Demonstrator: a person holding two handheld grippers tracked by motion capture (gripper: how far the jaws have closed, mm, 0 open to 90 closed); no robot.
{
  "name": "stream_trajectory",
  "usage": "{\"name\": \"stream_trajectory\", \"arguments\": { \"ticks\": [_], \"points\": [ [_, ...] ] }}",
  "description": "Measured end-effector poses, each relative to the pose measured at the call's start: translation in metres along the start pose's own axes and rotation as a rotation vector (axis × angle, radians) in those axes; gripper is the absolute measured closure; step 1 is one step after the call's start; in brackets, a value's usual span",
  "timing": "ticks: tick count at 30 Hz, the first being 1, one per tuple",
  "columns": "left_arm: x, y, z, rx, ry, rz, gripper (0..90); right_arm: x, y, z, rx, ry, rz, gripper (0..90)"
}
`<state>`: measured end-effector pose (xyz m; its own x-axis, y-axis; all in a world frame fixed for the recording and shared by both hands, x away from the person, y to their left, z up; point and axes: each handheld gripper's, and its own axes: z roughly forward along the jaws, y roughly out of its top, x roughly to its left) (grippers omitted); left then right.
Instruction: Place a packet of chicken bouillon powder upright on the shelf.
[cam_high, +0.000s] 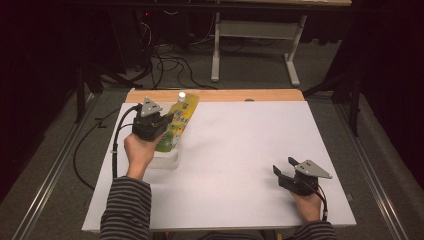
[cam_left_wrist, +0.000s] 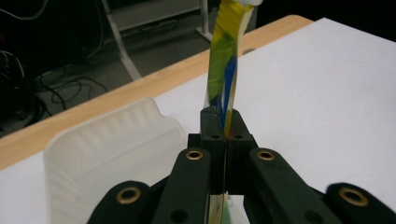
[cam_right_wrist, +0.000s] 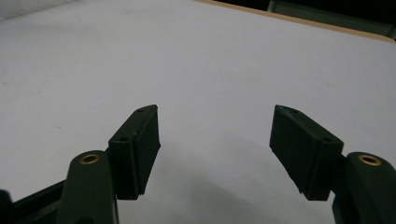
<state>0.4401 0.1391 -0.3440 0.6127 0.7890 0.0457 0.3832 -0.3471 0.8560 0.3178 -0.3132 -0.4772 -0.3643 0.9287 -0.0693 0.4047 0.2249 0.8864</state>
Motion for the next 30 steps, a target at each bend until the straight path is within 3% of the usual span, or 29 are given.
{"name": "stream_trajectory", "arguments": {
  "ticks": [2,9,12,14,24,27,30],
  "points": [
    [0.002,-0.003,-0.002,0.001,-0.013,-0.029,87.7,0.000,0.000,0.000,0.004,0.003,-0.002,34.3],
    [0.003,-0.005,-0.005,0.059,-0.010,-0.019,86.6,0.004,0.001,0.002,0.018,0.000,-0.041,34.5],
    [0.005,-0.005,-0.008,0.080,-0.003,-0.016,86.7,0.004,0.001,0.002,0.018,-0.001,-0.037,34.4],
    [0.009,-0.005,-0.014,0.090,-0.013,-0.042,86.9,0.004,0.001,0.002,0.016,0.000,-0.048,34.3],
    [0.013,-0.007,-0.018,0.141,-0.021,-0.075,89.0,0.004,0.001,0.002,0.015,-0.001,-0.050,34.3],
    [0.013,-0.007,-0.018,0.147,-0.014,-0.076,89.9,0.004,0.001,0.002,0.014,-0.001,-0.050,34.3],
    [0.012,-0.006,-0.017,0.146,0.014,-0.049,90.0,0.004,0.001,0.002,0.016,0.000,-0.050,34.3]
  ]
}}
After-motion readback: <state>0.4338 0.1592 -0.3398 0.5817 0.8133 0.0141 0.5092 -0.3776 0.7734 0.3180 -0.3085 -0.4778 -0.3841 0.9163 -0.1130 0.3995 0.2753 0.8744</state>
